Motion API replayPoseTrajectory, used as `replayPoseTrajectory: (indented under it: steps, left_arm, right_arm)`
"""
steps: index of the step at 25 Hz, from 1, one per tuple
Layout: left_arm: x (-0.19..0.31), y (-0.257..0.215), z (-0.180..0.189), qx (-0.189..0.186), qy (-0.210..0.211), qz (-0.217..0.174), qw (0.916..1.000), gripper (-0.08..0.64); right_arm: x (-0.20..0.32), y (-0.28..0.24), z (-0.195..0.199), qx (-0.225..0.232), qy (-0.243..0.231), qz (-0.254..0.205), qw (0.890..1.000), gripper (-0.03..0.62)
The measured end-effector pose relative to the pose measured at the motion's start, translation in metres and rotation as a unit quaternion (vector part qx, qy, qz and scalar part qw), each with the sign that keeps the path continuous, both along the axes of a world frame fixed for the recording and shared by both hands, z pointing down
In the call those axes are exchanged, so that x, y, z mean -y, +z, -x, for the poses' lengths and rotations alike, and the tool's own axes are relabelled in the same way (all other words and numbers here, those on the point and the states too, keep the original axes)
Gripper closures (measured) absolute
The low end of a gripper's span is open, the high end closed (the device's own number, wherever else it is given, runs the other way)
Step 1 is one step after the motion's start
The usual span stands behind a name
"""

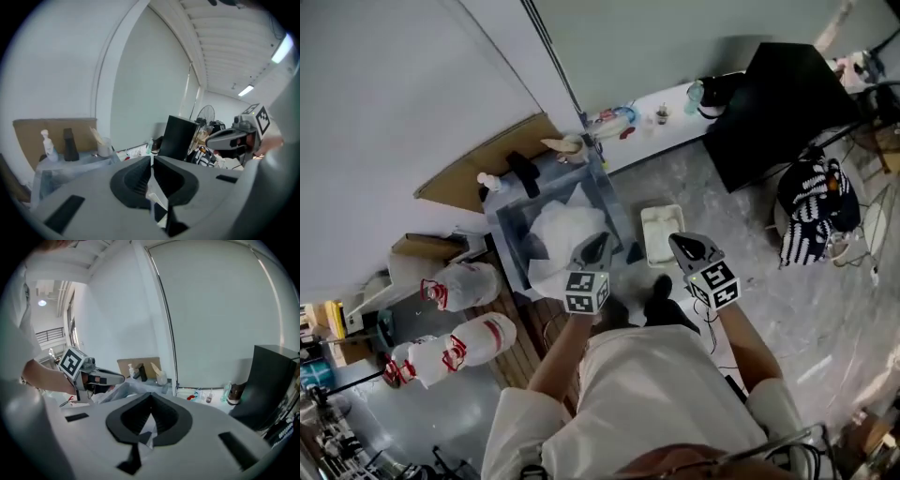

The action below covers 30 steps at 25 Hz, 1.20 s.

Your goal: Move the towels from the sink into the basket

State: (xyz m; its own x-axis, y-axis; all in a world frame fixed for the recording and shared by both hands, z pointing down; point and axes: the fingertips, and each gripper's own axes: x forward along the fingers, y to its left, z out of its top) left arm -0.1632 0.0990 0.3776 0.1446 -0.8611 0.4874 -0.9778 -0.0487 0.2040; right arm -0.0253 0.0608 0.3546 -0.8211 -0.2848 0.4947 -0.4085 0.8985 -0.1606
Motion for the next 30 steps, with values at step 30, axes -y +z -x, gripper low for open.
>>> replayPoseTrajectory:
  steps: [30]
  left_arm:
    - [-0.110,-0.092,0.145,0.030,-0.118,-0.069,0.9902,0.534]
  right_arm:
    - [-0.042,-0.088,0.086,0.045,-0.076,-0.087,0.992,0.588]
